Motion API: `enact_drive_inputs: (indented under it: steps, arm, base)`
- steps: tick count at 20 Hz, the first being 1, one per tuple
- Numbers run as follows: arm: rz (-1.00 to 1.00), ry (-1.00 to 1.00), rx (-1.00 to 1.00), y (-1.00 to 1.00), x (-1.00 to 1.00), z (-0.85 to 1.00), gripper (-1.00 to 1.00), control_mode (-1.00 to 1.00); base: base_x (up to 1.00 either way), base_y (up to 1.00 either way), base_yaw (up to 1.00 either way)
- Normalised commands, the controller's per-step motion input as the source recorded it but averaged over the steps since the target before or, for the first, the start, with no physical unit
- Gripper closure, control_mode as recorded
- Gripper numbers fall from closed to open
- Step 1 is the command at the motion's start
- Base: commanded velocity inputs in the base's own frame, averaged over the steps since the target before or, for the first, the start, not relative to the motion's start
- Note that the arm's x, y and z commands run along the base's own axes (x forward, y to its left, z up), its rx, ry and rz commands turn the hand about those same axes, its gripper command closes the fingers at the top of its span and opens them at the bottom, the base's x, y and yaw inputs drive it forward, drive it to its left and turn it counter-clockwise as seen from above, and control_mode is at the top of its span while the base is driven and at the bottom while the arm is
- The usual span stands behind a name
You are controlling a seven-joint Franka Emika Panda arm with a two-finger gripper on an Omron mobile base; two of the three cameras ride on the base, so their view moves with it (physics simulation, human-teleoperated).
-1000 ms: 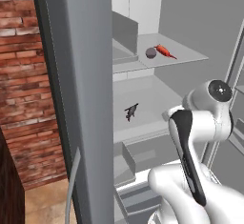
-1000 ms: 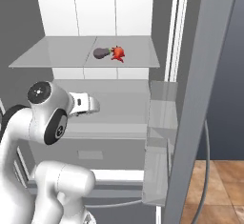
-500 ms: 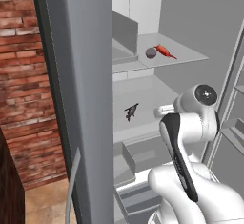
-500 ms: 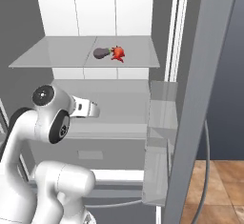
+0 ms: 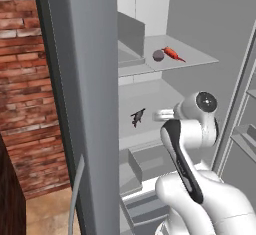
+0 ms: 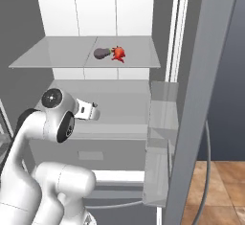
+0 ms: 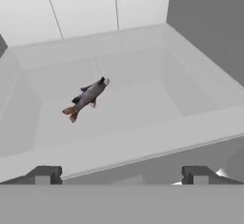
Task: Place one eggplant and one fish in each tupperware on the nearby counter, to pack two identical lunches.
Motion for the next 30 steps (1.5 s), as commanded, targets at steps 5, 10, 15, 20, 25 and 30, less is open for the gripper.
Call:
enact_drive_inputs:
  steps: [5,10,15,20,25,30]
  arm:
    - [-0.02,0.0,0.03,0.26,0.43,-0.21,-1.0,-1.0]
    - [-0.03,0.03,0.02,0.24,0.44,-0.18,-1.0,-1.0]
    - [-0.05,0.07,0.04,0.11,0.5,-0.07,-1.0,-1.0]
    - [-0.05,0.07,0.05,0.1,0.5,-0.11,-1.0,-1.0]
    - [-0.04,0.01,0.03,0.13,0.41,-0.16,-1.0,-1.0]
    - [-0.04,0.0,0.01,0.07,0.4,-0.17,-1.0,-1.0]
  base:
    - [0.0,0.0,0.0]
    - [0.0,0.0,0.0]
    - [0.0,0.0,0.0]
    - [0.0,0.0,0.0]
    - [0.0,0.0,0.0]
    - [0.0,0.0,0.0]
